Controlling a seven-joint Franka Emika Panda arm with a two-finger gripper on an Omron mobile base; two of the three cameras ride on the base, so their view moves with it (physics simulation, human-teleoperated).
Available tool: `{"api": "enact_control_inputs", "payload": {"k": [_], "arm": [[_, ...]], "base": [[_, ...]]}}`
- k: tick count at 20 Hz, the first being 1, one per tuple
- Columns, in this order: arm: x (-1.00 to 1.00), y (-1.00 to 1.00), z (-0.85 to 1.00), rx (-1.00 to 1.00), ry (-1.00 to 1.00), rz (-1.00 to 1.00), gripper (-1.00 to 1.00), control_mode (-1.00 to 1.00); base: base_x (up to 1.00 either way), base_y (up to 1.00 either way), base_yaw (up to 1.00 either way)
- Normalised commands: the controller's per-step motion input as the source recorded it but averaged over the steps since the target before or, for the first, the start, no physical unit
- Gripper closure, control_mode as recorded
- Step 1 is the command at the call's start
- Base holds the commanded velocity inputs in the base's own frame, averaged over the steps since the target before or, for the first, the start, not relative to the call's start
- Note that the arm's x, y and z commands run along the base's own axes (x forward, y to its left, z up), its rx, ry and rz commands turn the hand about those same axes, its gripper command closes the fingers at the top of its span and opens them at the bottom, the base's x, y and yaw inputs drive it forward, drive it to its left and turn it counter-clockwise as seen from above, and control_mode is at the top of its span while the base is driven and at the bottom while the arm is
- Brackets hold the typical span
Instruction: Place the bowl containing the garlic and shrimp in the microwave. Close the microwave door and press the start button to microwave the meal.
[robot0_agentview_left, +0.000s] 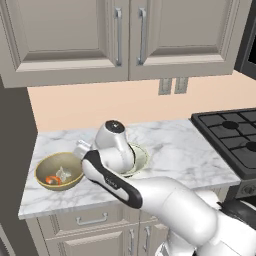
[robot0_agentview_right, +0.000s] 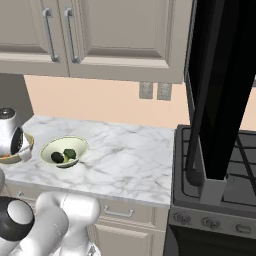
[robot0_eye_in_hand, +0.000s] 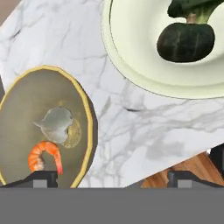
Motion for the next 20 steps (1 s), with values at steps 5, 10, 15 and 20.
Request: {"api": "enact_control_inputs", "payload": {"k": [5,10,15,20], "arm": [[0.04,0.56,-0.10,0.00,0.21,0.00,-1.00,-1.00],[0.12,0.37,-0.08,0.00,0.13,0.00,-1.00,-1.00],[0.09,0.06,-0.13,0.00,0.01,0.00,-1.00,-1.00],[0.09,0.13,-0.34,0.00,0.00,0.00,-1.00,-1.00]], "base": [[0.00,0.00,0.00],[0.00,0.00,0.00],[0.00,0.00,0.00],[0.00,0.00,0.00]]}}
